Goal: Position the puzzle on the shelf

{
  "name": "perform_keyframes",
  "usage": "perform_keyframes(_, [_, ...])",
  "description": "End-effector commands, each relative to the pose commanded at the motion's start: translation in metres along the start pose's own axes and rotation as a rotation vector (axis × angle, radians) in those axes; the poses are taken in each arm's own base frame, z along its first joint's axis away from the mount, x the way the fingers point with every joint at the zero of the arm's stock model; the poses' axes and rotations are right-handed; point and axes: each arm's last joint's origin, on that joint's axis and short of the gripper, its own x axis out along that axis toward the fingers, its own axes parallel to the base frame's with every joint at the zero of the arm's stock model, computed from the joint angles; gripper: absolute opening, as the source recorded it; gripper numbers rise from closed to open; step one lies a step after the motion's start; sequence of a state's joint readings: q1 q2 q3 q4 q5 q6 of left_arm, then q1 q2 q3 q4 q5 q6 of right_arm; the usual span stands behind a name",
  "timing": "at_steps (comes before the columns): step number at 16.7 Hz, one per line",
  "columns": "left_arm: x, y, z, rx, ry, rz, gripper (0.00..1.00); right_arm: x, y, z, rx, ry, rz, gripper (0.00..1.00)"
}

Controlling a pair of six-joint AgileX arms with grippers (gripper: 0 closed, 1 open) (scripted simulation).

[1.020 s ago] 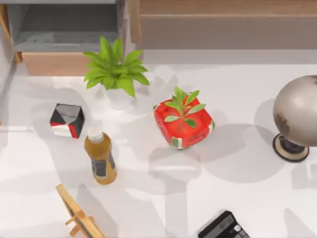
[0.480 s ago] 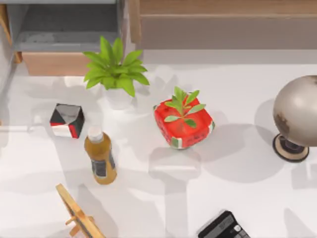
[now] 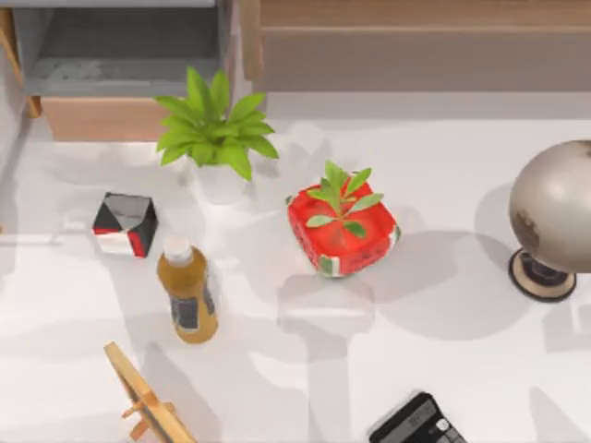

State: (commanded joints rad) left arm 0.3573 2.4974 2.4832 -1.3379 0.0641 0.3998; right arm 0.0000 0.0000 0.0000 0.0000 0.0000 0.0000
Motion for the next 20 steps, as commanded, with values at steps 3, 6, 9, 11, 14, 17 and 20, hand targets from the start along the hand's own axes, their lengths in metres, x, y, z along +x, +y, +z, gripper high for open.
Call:
perform_keyframes(3, [-0.057, 0.0, -0.004, 0.037, -0.11, 0.097, 0.0, 0.0, 0.0, 0.0, 0.0, 0.0, 0.0, 1.0])
perform_keyframes(6, [-0.134, -0.017, -0.009, 0.114, -0.293, 0.236, 0.0, 0.0, 0.0, 0.0, 0.0, 0.0, 0.0, 1.0])
perform_keyframes(9, [-0.211, -0.047, -0.019, 0.208, -0.51, 0.385, 0.0, 0.0, 0.0, 0.0, 0.0, 0.0, 0.0, 1.0])
perform_keyframes(11, [-0.25, -0.071, -0.025, 0.27, -0.657, 0.475, 0.0, 0.0, 0.0, 0.0, 0.0, 0.0, 0.0, 1.0])
perform_keyframes(14, [-0.292, -0.115, -0.025, 0.353, -0.886, 0.578, 0.0, 0.0, 0.0, 0.0, 0.0, 0.0, 0.0, 1.0])
perform_keyframes(17, [-0.313, -0.17, -0.016, 0.408, -1.121, 0.622, 0.0, 0.0, 0.0, 0.0, 0.0, 0.0, 0.0, 1.0])
perform_keyframes(20, [-0.316, -0.237, -0.006, 0.416, -1.347, 0.596, 0.0, 0.0, 0.0, 0.0, 0.0, 0.0, 0.0, 1.0])
